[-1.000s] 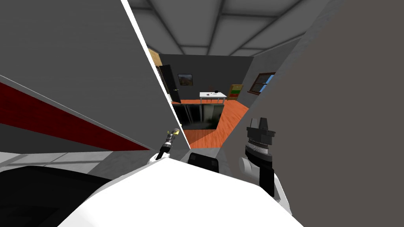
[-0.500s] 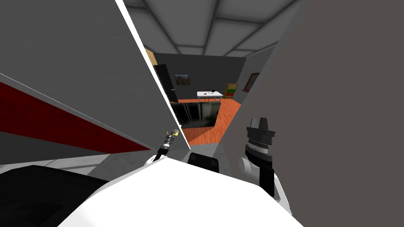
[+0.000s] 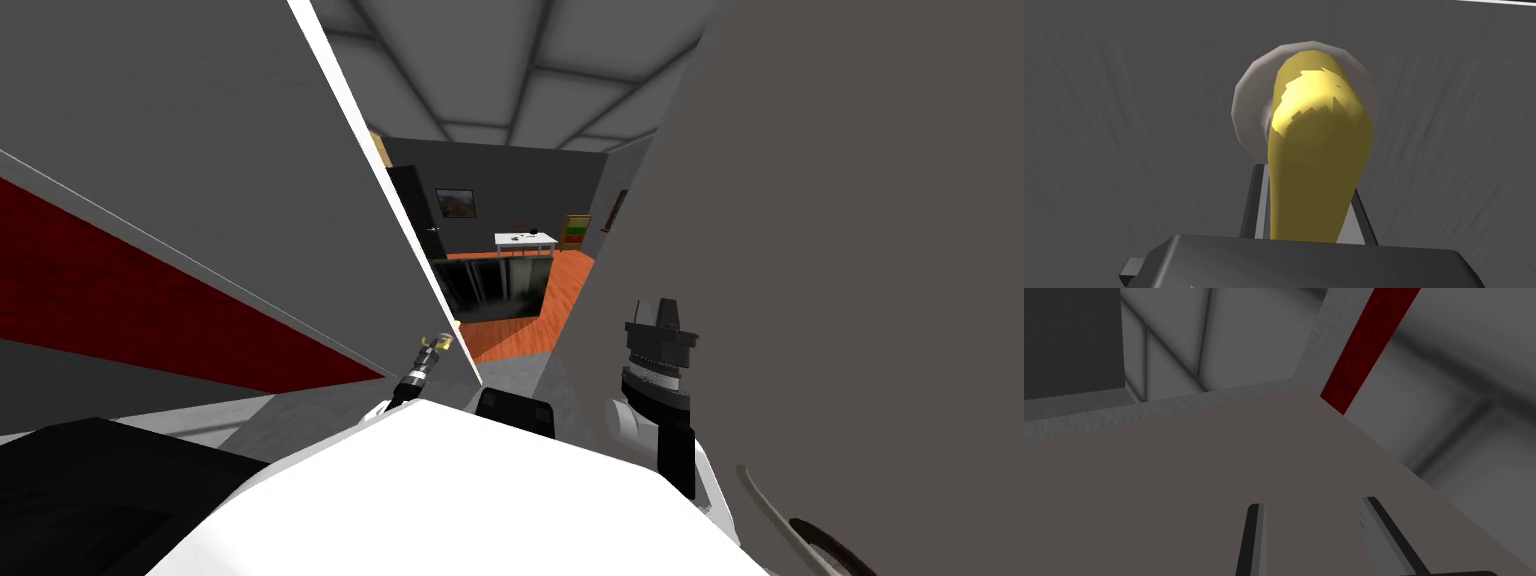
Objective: Pull the door open
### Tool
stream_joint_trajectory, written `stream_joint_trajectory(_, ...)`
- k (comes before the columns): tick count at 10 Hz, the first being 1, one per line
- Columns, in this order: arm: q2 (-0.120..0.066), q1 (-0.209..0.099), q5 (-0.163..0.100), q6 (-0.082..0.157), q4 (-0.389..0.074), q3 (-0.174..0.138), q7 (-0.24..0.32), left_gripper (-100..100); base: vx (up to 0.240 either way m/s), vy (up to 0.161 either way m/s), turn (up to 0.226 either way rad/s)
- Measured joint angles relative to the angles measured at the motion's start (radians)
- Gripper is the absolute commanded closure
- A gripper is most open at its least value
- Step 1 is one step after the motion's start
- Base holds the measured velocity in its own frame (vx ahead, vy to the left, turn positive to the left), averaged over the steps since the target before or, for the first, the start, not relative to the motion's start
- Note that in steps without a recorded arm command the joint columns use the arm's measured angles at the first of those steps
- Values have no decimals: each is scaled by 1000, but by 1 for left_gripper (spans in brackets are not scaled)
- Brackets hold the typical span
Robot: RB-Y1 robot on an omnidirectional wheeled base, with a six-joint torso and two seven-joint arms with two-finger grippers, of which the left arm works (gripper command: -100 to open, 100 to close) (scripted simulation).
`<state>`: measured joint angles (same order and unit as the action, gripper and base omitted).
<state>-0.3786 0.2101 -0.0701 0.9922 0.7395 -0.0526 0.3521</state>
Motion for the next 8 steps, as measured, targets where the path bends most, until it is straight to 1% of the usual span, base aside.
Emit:
stream_joint_trajectory(2, -11, 17, 5, 29, -5, 8, 12, 100, -190, 54, -165)
stream_joint_trajectory(3, -18, 21, 8, 51, -20, 13, 21, 100, -174, 27, -162)
stream_joint_trajectory(4, -27, 36, 10, 70, -18, 17, 30, 100, -215, 50, -135)
stream_joint_trajectory(6, -36, 47, 17, 114, -42, 27, 42, 100, -216, 46, -158)
stream_joint_trajectory(7, -45, 74, 20, 121, -18, 31, 50, 100, -169, 18, -71)
stream_joint_trajectory(8, -50, 88, 22, 128, -13, 35, 57, 100, -109, 20, -41)
